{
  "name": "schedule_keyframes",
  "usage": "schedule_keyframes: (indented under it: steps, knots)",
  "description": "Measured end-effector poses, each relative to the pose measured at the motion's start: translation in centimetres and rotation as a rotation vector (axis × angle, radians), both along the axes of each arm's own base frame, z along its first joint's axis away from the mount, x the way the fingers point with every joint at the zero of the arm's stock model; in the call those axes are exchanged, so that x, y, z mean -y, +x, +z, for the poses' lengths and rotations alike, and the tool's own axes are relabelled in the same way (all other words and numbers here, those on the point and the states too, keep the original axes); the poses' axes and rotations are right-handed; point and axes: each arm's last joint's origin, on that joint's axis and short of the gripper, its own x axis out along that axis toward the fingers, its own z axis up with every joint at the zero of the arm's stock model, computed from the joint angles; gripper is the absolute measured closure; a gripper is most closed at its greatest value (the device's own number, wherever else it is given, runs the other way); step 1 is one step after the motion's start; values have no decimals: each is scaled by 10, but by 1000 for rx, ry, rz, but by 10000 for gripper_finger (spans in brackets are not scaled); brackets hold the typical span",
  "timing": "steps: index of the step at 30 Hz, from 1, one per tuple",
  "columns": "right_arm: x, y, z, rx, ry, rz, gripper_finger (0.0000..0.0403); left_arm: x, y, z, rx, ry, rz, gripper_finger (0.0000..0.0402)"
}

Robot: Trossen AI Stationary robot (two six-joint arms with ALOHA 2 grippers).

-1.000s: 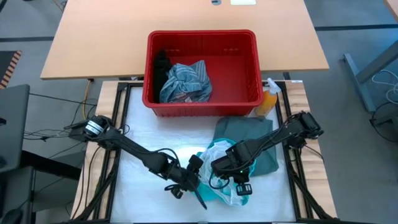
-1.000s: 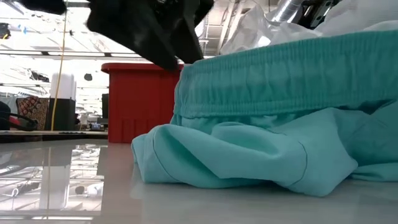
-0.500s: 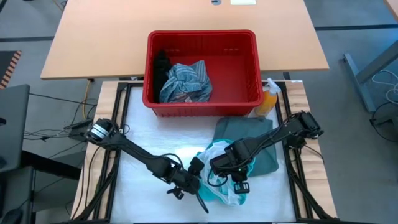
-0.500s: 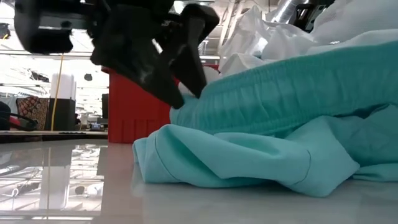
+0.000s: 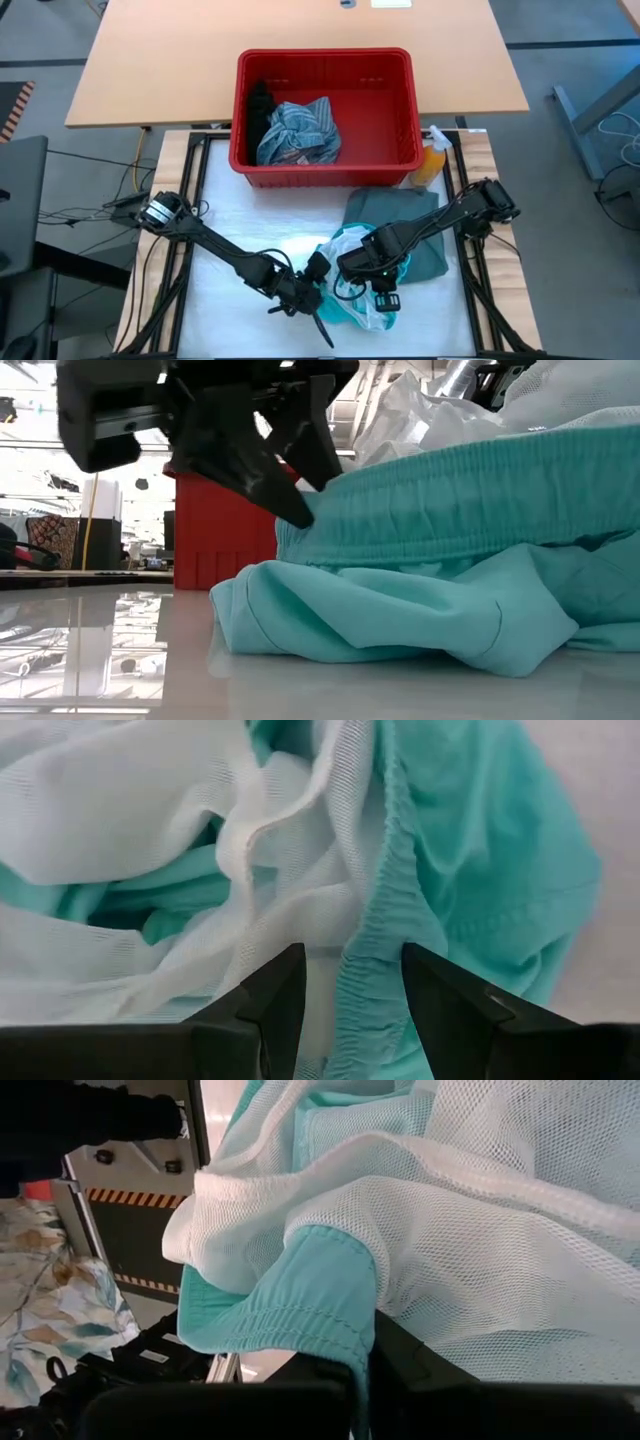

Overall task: Fold Laundry from Bin
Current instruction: Remove the sky blue shorts from the red laundry bin, then fold the sky blue shorts

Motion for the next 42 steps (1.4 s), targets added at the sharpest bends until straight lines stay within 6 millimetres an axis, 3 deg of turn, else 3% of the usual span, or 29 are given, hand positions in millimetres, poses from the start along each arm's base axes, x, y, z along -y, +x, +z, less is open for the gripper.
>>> schedule_keyframes:
  steps: [9,13,17,22,28,35,42]
  knots:
    - [0,0,0,0,0,0,367,-4,-8,-7,-136,-47,-11,258]
    - [0,0,0,-1,-6,-9,367,-8,-8,-9,-168,-85,28,301]
    - [-2,-2,0,-38,-5,-55,367,-13,-6,-9,-167,-196,175,384]
    - [-15,-10,0,-78,-30,-94,367,-10,-10,-5,-210,-355,258,399]
    - [-14,-13,-1,-90,-107,-144,345,-1,-47,33,-218,-296,283,401]
    - [-4,-8,0,-90,-50,-112,283,-7,-93,88,-183,-365,345,401]
    - [-6,-26,26,-42,-14,-168,223,-16,-115,108,-182,-435,438,401]
